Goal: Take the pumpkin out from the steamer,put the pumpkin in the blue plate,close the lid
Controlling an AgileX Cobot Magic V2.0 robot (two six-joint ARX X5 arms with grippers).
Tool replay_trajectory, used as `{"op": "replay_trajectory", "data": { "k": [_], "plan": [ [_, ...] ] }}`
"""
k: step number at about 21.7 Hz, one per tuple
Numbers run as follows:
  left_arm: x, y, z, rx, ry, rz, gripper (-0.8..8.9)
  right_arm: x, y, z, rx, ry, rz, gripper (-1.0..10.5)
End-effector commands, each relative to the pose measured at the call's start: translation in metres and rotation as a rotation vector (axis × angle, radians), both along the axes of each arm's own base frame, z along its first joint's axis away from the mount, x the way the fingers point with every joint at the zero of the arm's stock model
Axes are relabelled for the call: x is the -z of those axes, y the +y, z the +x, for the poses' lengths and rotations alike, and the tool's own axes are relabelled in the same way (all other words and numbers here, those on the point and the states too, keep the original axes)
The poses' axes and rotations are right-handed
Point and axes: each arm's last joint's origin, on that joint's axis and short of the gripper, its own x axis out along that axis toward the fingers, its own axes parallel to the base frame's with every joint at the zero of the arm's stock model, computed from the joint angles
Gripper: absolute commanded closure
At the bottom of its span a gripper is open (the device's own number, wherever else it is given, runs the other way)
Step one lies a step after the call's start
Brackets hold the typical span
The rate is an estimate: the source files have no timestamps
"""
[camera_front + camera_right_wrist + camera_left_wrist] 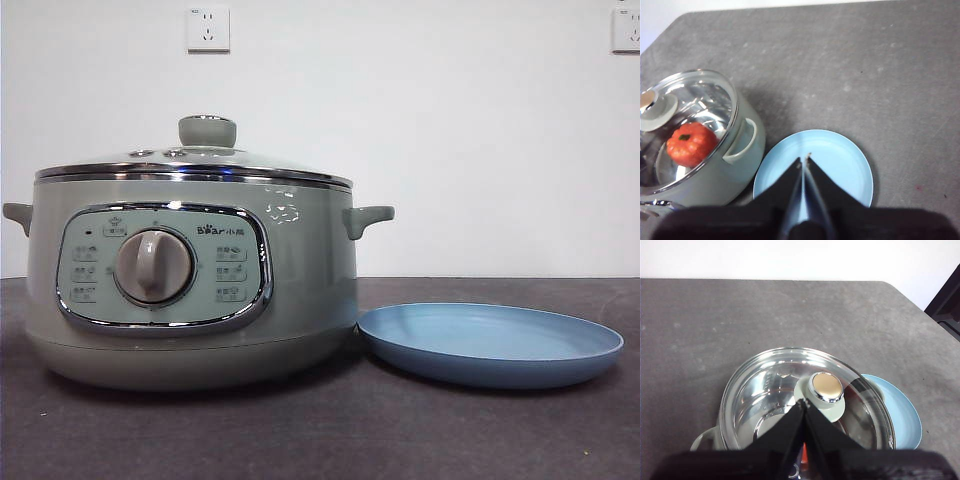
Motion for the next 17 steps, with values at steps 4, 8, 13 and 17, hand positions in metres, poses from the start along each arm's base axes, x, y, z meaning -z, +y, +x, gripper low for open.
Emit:
{"op": "replay_trajectory", "data": {
  "k": [4, 8, 13, 17],
  "plan": [
    [0.002, 0.0, 0.0, 0.008, 0.012, 0.01, 3.42, 0.0, 0.001, 0.004, 0.012, 0.019, 0.018, 4.4],
    [0.001, -0.006, 0.003, 0.027, 0.01, -0.016, 3.46, 0.001, 0.001, 0.004, 0.024, 0.043, 0.043, 4.4],
    [-0.006, -0.033, 0.025, 0.103, 0.053, 0.027, 3.83, 0.003, 0.004, 0.002, 0.014, 0.075, 0.048, 4.4],
    [-0.01, -0.064, 0.051, 0.131, 0.083, 0.115, 3.83, 0.005, 0.007, 0.0, -0.008, 0.091, 0.044, 4.4]
  ]
}}
